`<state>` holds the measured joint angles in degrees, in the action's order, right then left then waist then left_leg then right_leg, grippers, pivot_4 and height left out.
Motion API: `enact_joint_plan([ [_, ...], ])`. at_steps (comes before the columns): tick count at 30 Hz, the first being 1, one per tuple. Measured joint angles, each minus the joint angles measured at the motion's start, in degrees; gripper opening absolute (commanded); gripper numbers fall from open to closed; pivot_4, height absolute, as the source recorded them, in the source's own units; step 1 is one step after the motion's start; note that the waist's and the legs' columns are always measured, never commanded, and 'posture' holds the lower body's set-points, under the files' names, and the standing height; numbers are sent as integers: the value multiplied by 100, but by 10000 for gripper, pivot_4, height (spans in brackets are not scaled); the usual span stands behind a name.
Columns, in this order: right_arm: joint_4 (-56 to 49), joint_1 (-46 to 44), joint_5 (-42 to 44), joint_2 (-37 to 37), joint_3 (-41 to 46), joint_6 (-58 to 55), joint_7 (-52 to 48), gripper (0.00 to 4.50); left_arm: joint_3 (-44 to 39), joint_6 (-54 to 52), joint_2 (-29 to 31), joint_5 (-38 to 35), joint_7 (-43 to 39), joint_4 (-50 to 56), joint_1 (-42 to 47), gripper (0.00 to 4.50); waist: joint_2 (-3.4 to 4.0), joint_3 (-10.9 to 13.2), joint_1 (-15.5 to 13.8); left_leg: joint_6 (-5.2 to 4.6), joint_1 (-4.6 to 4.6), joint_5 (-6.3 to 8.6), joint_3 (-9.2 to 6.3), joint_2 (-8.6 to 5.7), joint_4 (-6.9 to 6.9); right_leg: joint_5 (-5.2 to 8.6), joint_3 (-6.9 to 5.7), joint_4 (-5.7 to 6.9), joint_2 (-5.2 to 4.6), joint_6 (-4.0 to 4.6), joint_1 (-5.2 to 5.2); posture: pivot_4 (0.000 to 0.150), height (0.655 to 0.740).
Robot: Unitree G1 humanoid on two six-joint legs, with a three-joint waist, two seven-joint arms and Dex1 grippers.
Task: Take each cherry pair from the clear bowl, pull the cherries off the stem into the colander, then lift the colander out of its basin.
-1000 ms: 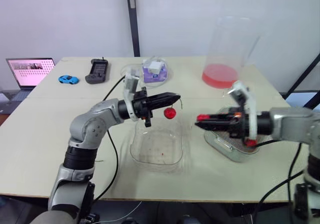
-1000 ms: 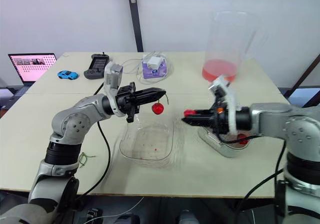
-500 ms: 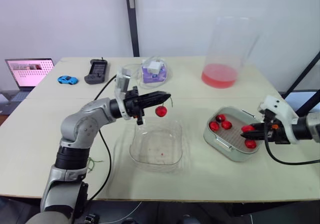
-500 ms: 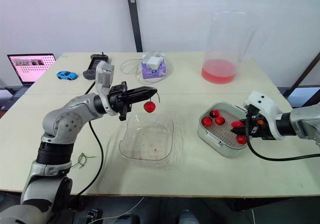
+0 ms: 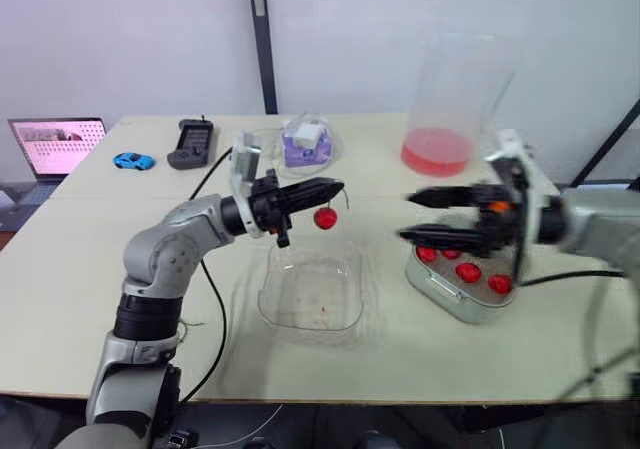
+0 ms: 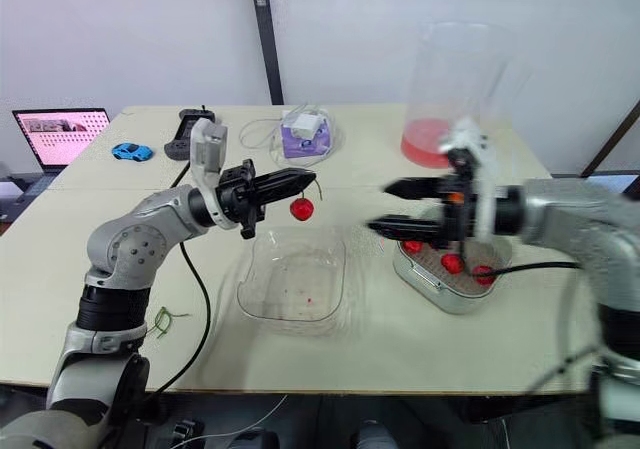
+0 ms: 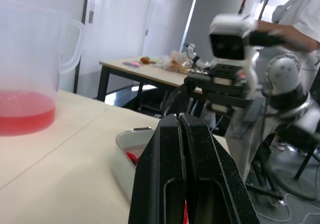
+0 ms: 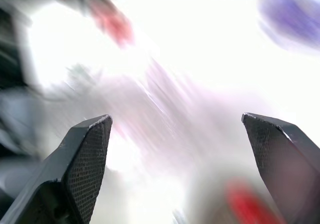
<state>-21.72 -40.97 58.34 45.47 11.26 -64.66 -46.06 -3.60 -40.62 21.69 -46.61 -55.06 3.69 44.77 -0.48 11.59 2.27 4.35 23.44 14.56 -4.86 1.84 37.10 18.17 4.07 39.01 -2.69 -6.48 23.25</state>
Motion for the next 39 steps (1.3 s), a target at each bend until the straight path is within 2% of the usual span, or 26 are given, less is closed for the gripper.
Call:
enact_joint_plan([
  [2,-113,-61,272,-540,-150,-175,583,44201,-3,0,5,-19,-6,-5,1,0,-1,0,-58,0,6,0,1,-6,0,0,-1,-3,-11,0,1,1500,7332],
  [7,-166,-72,173,-1258,-616,-209,1373,44201,-4,-2,-2,-35,-8,-12,59,0,-1,0,-111,0,5,0,2,-5,-1,0,-1,-4,-7,-1,4,1500,7332],
  [14,22,-361,-191,-1599,-916,-62,1712,44201,1,-12,-36,-36,-14,-12,73,0,0,0,-85,-3,3,2,1,-3,-2,0,0,1,-2,0,7,1500,7332],
  [17,108,-376,-251,-1703,-949,-24,1730,35587,1,-13,-35,-36,-13,-12,73,0,0,0,-81,-6,3,4,0,-3,-2,0,0,1,-2,0,7,1500,7332],
  [19,146,-376,-248,-1805,-955,5,1756,27110,3,-14,-35,-35,-13,-12,73,0,0,0,-66,-6,3,4,0,-3,-3,0,0,1,-2,0,7,1500,7332],
  [23,172,-377,-246,-1840,-954,7,1771,6200,5,-14,-36,-35,-13,-11,73,0,0,0,-11,-7,3,4,0,-3,-3,0,0,2,-2,0,7,1500,7332],
  [24,172,-376,-247,-1840,-954,7,1775,3457,6,-14,-36,-34,-13,-11,73,0,0,0,1,-7,3,4,-1,-3,-3,0,0,2,-2,0,7,1500,7332],
  [32,154,-370,-250,-1715,-969,-97,1775,3457,60,-15,-37,-23,-40,-20,73,0,0,0,25,-20,2,11,-2,-3,-3,0,0,4,-1,0,7,1500,7332],
  [39,-33,-231,-408,-1252,-1232,-299,1620,3457,228,-38,-49,4,-82,-109,67,0,0,0,22,-21,2,12,-2,-3,-3,0,0,4,-1,0,7,1500,7332],
])
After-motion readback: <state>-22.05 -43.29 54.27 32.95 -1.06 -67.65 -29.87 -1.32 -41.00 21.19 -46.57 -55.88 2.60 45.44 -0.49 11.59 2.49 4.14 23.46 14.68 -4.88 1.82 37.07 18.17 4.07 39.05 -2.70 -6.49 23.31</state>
